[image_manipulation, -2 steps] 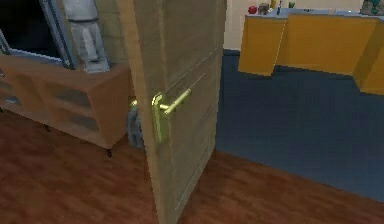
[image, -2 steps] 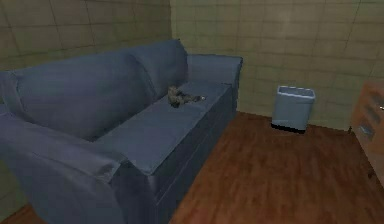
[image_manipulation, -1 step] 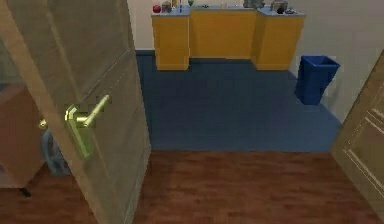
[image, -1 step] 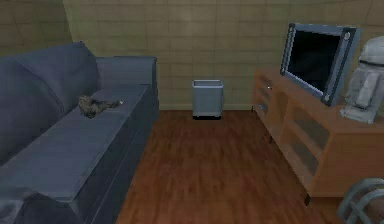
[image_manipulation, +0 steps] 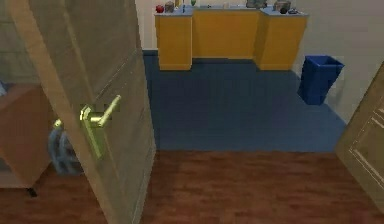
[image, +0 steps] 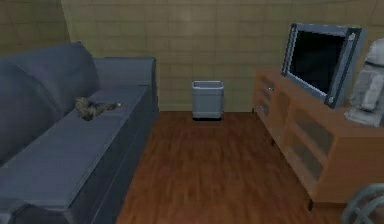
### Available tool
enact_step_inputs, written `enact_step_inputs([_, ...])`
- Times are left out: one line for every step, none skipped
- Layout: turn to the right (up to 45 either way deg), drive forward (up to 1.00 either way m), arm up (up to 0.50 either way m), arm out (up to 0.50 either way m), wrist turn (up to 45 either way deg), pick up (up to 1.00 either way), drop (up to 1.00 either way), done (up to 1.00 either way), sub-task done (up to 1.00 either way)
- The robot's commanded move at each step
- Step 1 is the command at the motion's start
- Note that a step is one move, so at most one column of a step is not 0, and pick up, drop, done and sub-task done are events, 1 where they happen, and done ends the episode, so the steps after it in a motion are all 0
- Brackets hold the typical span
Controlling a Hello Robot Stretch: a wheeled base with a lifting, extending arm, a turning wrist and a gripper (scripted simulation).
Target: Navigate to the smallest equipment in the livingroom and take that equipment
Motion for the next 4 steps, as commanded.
enact_step_inputs([21.0,0.00,0.00,0.00,0.0,0.00,0.00,0.00,0.00])
enact_step_inputs([0.0,0.40,0.00,0.00,0.0,0.00,0.00,0.00,0.00])
enact_step_inputs([3.0,0.00,0.00,0.00,0.0,0.00,0.00,0.00,0.00])
enact_step_inputs([0.0,0.85,0.00,0.00,0.0,0.00,0.00,0.00,0.00])
